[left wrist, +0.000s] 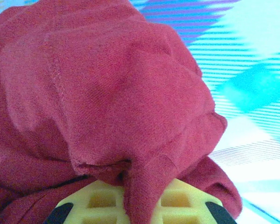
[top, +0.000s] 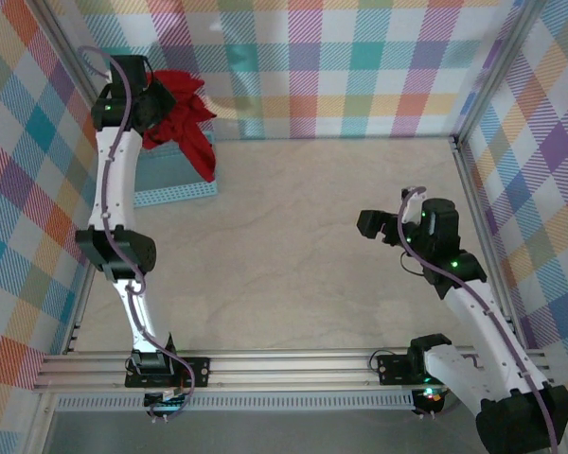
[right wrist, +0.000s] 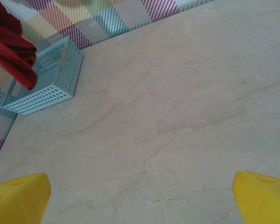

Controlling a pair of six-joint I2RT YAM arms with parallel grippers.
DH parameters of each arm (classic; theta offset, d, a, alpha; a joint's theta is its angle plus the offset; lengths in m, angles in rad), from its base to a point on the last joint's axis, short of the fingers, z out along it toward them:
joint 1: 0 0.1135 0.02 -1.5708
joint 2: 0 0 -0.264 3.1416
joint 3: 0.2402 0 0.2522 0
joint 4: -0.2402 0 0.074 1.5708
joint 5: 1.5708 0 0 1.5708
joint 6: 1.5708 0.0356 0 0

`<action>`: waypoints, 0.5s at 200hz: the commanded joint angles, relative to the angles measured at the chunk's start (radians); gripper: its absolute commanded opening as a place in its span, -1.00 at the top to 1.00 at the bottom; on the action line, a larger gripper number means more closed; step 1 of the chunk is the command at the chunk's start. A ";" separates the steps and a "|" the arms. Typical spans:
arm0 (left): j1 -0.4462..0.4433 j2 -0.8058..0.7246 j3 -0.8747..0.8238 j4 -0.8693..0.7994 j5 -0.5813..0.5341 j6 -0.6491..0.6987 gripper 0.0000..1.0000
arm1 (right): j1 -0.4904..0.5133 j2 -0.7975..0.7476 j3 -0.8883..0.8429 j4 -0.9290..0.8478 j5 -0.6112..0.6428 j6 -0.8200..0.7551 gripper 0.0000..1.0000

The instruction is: Fold the inside-out t-shirt

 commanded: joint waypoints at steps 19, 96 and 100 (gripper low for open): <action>-0.173 -0.184 0.038 0.091 0.103 0.078 1.00 | 0.005 -0.047 -0.011 -0.043 0.013 0.030 -0.99; -0.558 -0.364 -0.421 0.244 0.042 0.036 1.00 | 0.006 -0.067 0.003 -0.123 0.041 0.049 -0.99; -0.573 -0.369 -0.451 0.261 0.047 0.030 1.00 | 0.006 -0.067 0.003 -0.126 0.041 0.048 -0.99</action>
